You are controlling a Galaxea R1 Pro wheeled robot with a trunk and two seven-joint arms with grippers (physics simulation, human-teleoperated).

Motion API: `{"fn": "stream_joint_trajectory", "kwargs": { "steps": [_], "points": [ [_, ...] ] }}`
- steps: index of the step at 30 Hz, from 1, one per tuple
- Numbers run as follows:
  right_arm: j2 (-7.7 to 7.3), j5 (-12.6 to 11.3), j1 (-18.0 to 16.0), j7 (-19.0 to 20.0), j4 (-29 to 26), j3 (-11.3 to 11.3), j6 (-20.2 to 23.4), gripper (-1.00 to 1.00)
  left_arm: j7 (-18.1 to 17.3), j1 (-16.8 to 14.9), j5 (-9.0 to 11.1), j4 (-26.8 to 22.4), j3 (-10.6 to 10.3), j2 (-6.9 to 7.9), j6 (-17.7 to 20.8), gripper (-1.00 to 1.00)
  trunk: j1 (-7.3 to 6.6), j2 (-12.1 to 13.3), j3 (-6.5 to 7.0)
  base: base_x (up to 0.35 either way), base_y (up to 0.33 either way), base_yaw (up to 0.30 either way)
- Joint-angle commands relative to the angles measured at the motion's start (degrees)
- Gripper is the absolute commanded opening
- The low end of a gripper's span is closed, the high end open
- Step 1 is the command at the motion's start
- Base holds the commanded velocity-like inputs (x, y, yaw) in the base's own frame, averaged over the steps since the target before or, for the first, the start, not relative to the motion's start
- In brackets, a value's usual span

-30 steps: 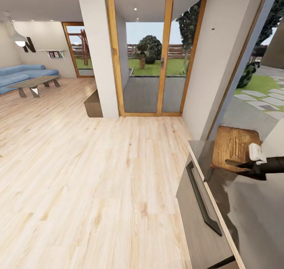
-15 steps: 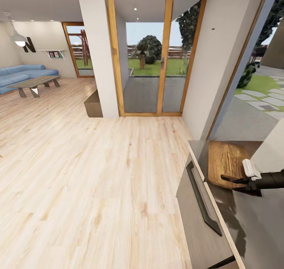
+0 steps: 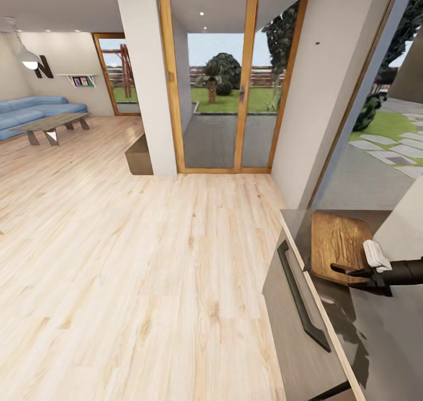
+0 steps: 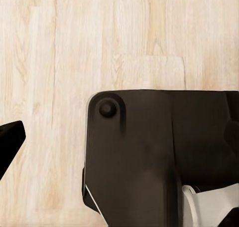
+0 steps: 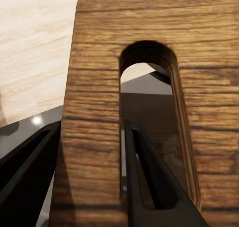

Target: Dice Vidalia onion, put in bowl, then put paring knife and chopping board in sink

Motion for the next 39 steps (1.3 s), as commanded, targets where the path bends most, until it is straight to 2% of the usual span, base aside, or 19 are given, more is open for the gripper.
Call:
{"fn": "stream_joint_trajectory", "kwargs": {
  "steps": [1, 11, 13, 14, 16, 17, 19, 21, 29, 39],
  "points": [
    [0.06, 0.56, -0.08, 0.21, -0.1, -0.49, -0.38, -1.0, -0.03, 0.02, 0.06, -0.05, -0.02, -0.01, -0.06, 1.0, 0.04, -0.11, -0.1, 0.0, 0.0, 0.0],
    [-0.18, 1.31, -0.08, 0.21, -1.64, -0.19, -0.62, -1.0, 0.0, 0.02, 0.14, 0.09, -0.03, 0.03, -0.05, 1.0, 0.04, -0.11, -0.1, 0.0, 0.0, 0.0],
    [-0.82, 2.62, -0.08, 0.21, -3.78, -0.12, -0.64, -1.0, -0.02, 0.02, 0.14, 0.07, -0.04, 0.04, -0.04, 1.0, 0.04, -0.11, -0.1, 0.0, 0.0, 0.0],
    [-1.06, 4.17, -0.08, 0.21, -4.68, -0.09, -0.66, -1.0, -0.01, 0.02, 0.14, 0.07, -0.04, 0.01, -0.05, 1.0, 0.04, -0.11, -0.1, 0.0, 0.0, 0.0],
    [-1.47, 12.49, -0.08, 0.21, -6.91, -0.11, -0.91, -1.0, -0.04, 0.02, 0.08, 0.03, -0.02, 0.02, -0.06, 1.0, 0.04, -0.11, -0.1, 0.0, 0.0, 0.0],
    [-1.52, 15.32, -0.08, 0.21, -7.56, -0.12, -1.44, -1.0, -0.04, 0.02, 0.07, 0.04, -0.03, 0.02, -0.07, 1.0, 0.04, -0.11, -0.1, 0.0, 0.0, 0.0],
    [-1.58, 18.97, -0.08, 0.21, -8.82, -0.18, -2.74, -1.0, -0.04, 0.02, 0.06, 0.05, -0.02, -0.01, -0.07, 1.0, 0.04, -0.11, -0.1, 0.0, 0.0, 0.0],
    [-1.61, 20.49, -0.08, 0.21, -9.7, -0.21, -3.42, -1.0, -0.03, 0.0, 0.06, 0.07, -0.03, -0.02, -0.07, 1.0, 0.04, -0.11, -0.1, 0.0, 0.0, 0.0],
    [-2.39, 21.43, -0.08, 0.21, -9.49, -0.37, -6.45, -1.0, -0.05, 0.02, 0.06, 0.11, -0.03, -0.03, -0.07, 1.0, 0.04, -0.11, -0.1, 0.0, 0.0, 0.0],
    [-2.51, 21.36, -0.08, 0.21, -9.27, -0.49, -6.79, -1.0, -0.03, 0.02, 0.06, 0.11, -0.02, -0.03, -0.07, 1.0, 0.04, -0.11, -0.1, -0.078, 0.0, 0.0]
  ]
}}
